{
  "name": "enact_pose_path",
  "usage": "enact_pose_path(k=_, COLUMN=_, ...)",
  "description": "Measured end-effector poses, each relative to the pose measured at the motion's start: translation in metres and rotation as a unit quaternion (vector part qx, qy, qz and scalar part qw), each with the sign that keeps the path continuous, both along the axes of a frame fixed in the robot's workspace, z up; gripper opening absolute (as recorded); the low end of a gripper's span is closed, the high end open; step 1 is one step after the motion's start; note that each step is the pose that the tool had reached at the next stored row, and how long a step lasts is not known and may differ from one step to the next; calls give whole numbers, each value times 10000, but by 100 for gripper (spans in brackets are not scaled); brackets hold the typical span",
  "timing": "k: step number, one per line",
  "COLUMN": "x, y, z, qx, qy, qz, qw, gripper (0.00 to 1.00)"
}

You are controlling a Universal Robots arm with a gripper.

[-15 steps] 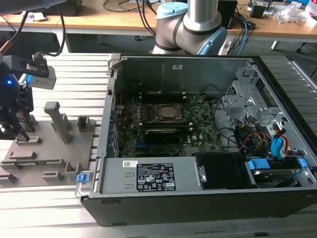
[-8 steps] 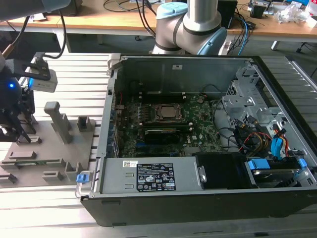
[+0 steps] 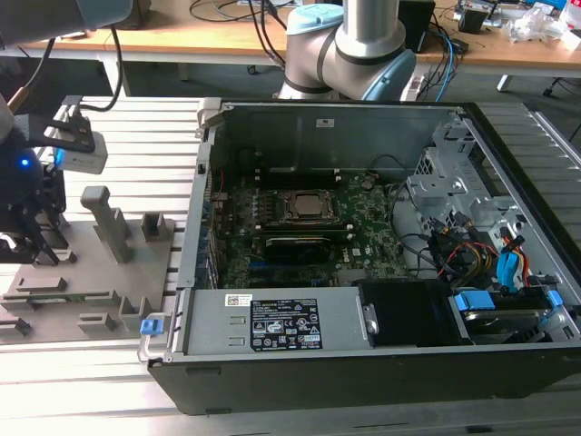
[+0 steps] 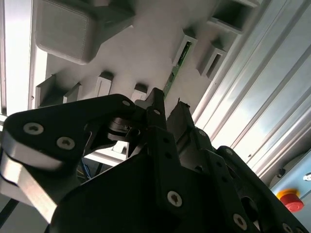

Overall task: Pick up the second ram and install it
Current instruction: 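Pick up the second ram and move it above second insertion slot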

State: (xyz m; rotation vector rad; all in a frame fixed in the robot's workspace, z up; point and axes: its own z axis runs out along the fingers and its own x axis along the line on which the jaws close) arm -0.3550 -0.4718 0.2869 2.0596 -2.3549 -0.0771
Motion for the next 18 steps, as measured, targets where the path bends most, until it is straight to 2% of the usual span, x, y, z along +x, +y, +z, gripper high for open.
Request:
enact_pose_path(k=16, x=0, y=0, z=-133, qx=0, qy=0, qz=0, qw=10000, gripper=30)
enact_pose_path(k=18, x=0, y=-1, z=-190, qx=0, qy=0, qz=0, qw=10000, gripper=30)
